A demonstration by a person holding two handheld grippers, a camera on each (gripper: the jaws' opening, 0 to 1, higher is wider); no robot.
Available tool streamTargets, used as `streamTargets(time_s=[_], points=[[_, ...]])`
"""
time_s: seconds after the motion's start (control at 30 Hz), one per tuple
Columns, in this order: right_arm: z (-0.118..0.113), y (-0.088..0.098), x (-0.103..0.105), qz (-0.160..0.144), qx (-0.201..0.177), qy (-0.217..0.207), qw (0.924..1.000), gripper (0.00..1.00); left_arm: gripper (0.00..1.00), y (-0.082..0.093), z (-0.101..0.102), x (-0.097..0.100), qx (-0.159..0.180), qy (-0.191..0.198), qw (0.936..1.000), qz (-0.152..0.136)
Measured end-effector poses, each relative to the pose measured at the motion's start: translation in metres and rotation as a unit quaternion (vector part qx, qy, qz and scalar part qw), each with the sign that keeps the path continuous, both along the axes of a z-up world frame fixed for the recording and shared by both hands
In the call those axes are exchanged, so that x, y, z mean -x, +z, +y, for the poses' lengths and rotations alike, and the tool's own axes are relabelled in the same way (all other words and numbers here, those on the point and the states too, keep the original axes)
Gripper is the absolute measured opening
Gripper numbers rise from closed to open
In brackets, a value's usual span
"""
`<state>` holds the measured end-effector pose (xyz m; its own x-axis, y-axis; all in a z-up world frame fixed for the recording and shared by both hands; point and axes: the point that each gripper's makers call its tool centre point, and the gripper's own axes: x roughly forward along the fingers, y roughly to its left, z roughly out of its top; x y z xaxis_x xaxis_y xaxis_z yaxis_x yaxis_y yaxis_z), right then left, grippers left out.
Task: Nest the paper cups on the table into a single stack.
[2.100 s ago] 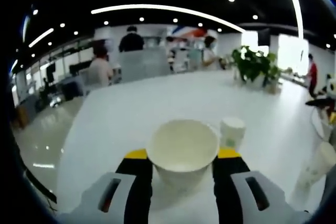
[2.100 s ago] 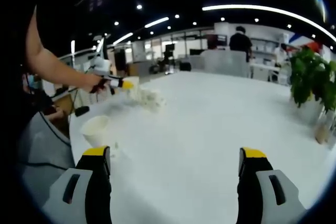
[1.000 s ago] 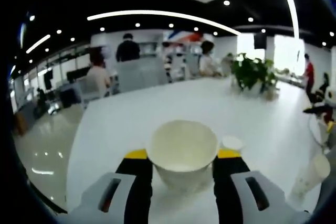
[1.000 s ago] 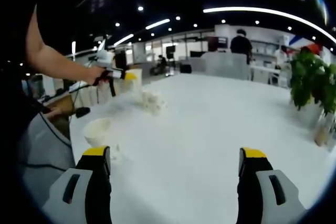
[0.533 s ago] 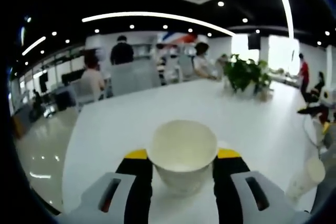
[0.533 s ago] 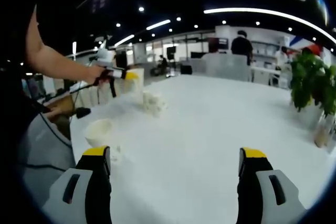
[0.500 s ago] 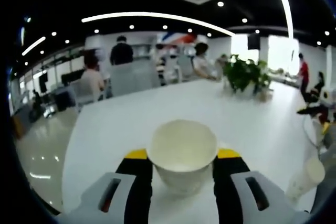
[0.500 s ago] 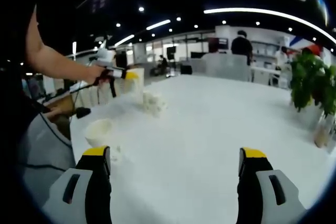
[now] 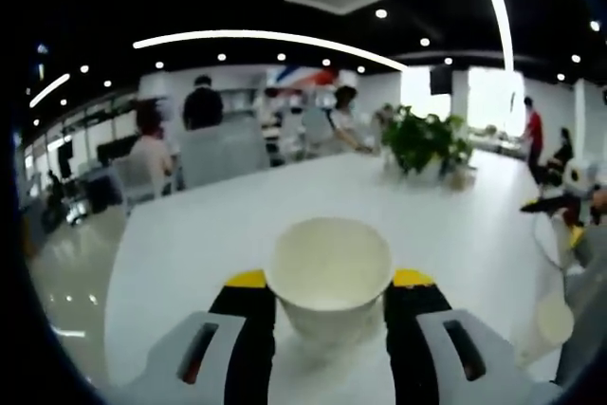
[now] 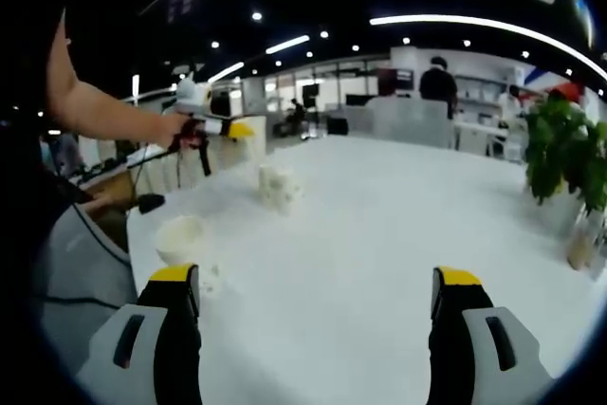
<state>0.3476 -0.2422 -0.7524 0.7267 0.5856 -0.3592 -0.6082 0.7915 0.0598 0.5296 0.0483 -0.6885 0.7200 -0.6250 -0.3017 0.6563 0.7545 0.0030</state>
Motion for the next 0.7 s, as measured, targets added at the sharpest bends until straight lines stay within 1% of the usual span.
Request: streamTargets(time_s=[0.43,0.6,0.7], points=[[-0.003,0.002,0.001,-0.003,-0.001,-0.003,1.0000,1.00,0.43,0.012,-0.024,0.011,0.003,-0.034,0.9994,-0.008],[-0.003,0.003,0.003,-0.004,-0.001,-0.003,1.0000,1.00,0.43,0.024,-0.037,0.016,0.011,-0.053,0.9984,-0.020],[-0.004,0.003,0.002,-0.005,-0.002,-0.003,1.0000,1.00,0.43,0.028,-0.044,0.019,0.011,-0.064,0.9977,-0.021]])
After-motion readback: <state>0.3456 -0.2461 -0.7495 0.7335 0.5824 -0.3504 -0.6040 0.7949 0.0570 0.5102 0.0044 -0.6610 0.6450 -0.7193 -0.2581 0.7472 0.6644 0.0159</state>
